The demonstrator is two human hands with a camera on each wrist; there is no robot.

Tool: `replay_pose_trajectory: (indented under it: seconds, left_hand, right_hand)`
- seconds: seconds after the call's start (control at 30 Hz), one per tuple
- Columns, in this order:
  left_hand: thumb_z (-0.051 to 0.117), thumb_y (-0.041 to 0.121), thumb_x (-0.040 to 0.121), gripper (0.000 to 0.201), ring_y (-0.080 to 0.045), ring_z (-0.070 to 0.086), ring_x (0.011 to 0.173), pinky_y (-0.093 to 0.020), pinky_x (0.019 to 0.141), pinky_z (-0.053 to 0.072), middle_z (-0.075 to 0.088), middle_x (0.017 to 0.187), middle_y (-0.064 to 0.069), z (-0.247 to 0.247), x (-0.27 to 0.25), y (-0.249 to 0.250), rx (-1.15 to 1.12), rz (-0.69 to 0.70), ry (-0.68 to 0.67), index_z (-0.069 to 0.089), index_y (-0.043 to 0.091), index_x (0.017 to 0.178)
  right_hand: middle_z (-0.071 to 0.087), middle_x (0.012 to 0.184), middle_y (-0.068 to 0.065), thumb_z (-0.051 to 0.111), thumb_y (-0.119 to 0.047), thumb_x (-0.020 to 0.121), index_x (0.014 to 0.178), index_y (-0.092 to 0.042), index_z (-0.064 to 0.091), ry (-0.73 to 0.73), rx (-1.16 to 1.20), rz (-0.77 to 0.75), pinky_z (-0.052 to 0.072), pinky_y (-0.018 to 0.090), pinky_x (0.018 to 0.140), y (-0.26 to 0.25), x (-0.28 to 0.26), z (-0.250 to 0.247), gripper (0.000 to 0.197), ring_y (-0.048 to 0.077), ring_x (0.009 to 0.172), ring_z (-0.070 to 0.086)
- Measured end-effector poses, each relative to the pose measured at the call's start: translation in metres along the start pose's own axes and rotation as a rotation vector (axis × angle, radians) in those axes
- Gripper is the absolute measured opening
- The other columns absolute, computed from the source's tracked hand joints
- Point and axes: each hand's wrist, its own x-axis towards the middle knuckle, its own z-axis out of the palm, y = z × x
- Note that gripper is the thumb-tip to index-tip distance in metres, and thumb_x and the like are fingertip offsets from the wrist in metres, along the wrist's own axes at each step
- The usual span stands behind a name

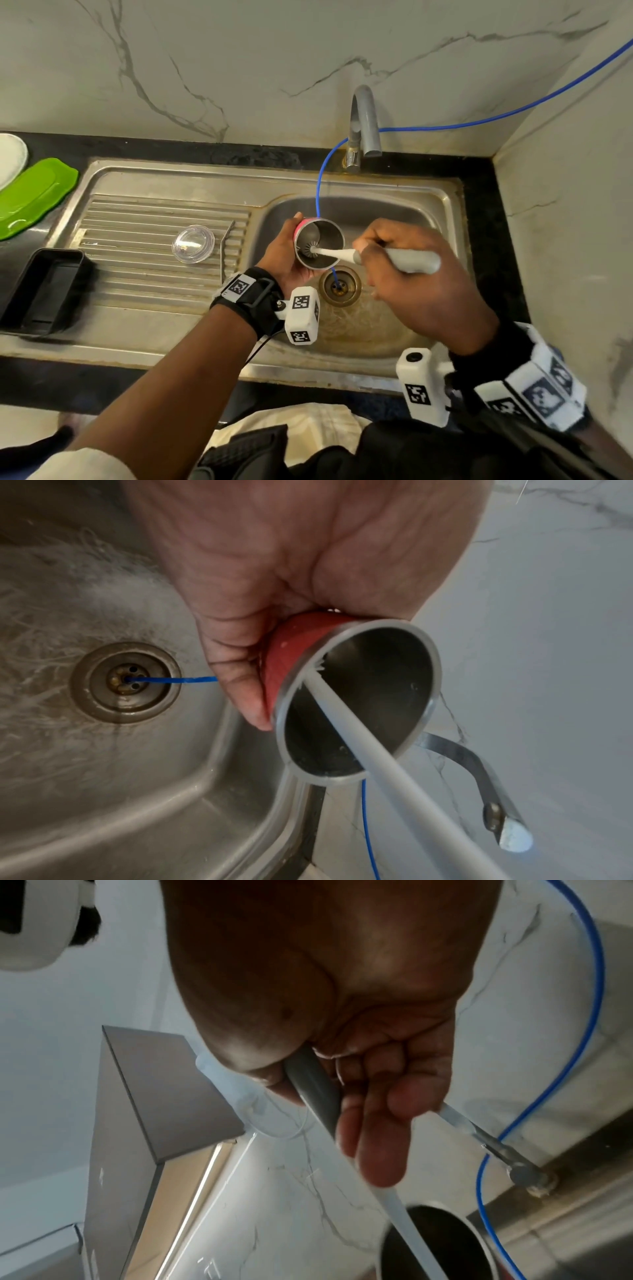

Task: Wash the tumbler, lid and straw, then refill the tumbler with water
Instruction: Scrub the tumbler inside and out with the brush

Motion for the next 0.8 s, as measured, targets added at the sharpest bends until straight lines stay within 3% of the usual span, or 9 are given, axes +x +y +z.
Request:
replay_pose_trajectory:
  seconds: [0.07,0.13,0.23,0.33,0.4,0.53,0.6,0.7,0.8]
  left_hand:
    - [0.056,0.062,0.098,0.074,-0.031,0.075,0.096,-0.043,0.072,0.064,0.072,0.120,-0.021,-0.005,0.003,0.000,-0.019,-0.012,0.017,0.059,0.001,0.140]
    - [0.059,0.061,0.097,0.072,-0.031,0.076,0.095,-0.043,0.072,0.063,0.073,0.118,-0.021,-0.005,0.004,-0.001,-0.012,-0.018,0.033,0.061,0.001,0.137]
    - [0.065,0.061,0.093,0.078,-0.034,0.073,0.102,-0.045,0.073,0.062,0.069,0.129,-0.025,-0.001,0.006,-0.005,0.043,-0.013,0.034,0.058,0.001,0.142]
    - [0.065,0.061,0.093,0.079,-0.034,0.073,0.102,-0.044,0.072,0.062,0.065,0.137,-0.027,0.001,0.007,-0.006,0.051,0.005,0.062,0.056,0.002,0.146]
    - [0.064,0.061,0.093,0.078,-0.033,0.075,0.097,-0.043,0.070,0.062,0.069,0.128,-0.025,-0.002,0.008,-0.003,0.055,0.002,0.066,0.058,0.001,0.143]
    - [0.057,0.060,0.097,0.060,-0.026,0.077,0.075,-0.036,0.058,0.062,0.077,0.095,-0.016,-0.003,0.006,0.007,0.021,-0.029,0.042,0.070,0.003,0.110]
    - [0.056,0.061,0.097,0.058,-0.026,0.077,0.073,-0.035,0.057,0.062,0.077,0.091,-0.015,-0.005,0.007,0.009,0.000,-0.023,0.047,0.070,0.006,0.106]
    - [0.060,0.063,0.094,0.059,-0.026,0.077,0.078,-0.036,0.061,0.062,0.077,0.095,-0.014,-0.005,0.008,0.009,-0.039,-0.020,0.065,0.069,0.007,0.112]
    - [0.061,0.064,0.092,0.069,-0.029,0.075,0.091,-0.039,0.070,0.063,0.074,0.109,-0.017,0.001,0.007,0.003,-0.018,-0.032,0.035,0.065,0.005,0.127]
  right_hand:
    - [0.067,0.065,0.001,0.062,-0.019,0.101,0.078,-0.016,0.069,-0.022,0.028,0.002,0.057,0.047,0.059,-0.004,-0.001,-0.012,0.024,0.022,0.062,0.068]
    - [0.065,0.064,-0.001,0.061,-0.022,0.101,0.076,-0.020,0.066,-0.034,-0.016,-0.028,0.056,0.044,0.059,-0.004,-0.001,-0.013,0.026,0.020,0.061,0.067]
    - [0.060,0.059,-0.005,0.060,-0.029,0.098,0.073,-0.023,0.059,-0.023,-0.134,-0.032,0.047,0.036,0.055,0.002,0.001,0.001,0.026,0.016,0.056,0.061]
    - [0.059,0.059,-0.006,0.058,-0.031,0.097,0.073,-0.025,0.058,-0.016,-0.130,-0.023,0.048,0.041,0.056,0.008,0.003,0.009,0.024,0.016,0.056,0.059]
    - [0.061,0.060,-0.005,0.061,-0.024,0.099,0.074,-0.024,0.060,-0.020,-0.092,-0.024,0.050,0.043,0.057,0.009,0.002,0.008,0.025,0.018,0.058,0.061]
    - [0.067,0.066,0.001,0.062,-0.013,0.102,0.081,-0.015,0.069,-0.033,0.038,0.029,0.056,0.051,0.060,-0.004,-0.006,-0.010,0.022,0.022,0.062,0.068]
    - [0.068,0.069,0.004,0.061,-0.013,0.101,0.082,-0.011,0.071,-0.059,0.049,0.024,0.057,0.053,0.061,-0.011,-0.010,-0.022,0.022,0.024,0.064,0.068]
    - [0.067,0.066,0.001,0.062,-0.016,0.102,0.079,-0.015,0.069,-0.078,0.036,-0.025,0.057,0.046,0.060,-0.019,-0.015,-0.026,0.023,0.023,0.063,0.069]
    - [0.064,0.064,-0.004,0.061,-0.025,0.101,0.078,-0.023,0.064,-0.058,-0.082,-0.059,0.050,0.037,0.057,-0.015,-0.013,-0.007,0.023,0.017,0.060,0.064]
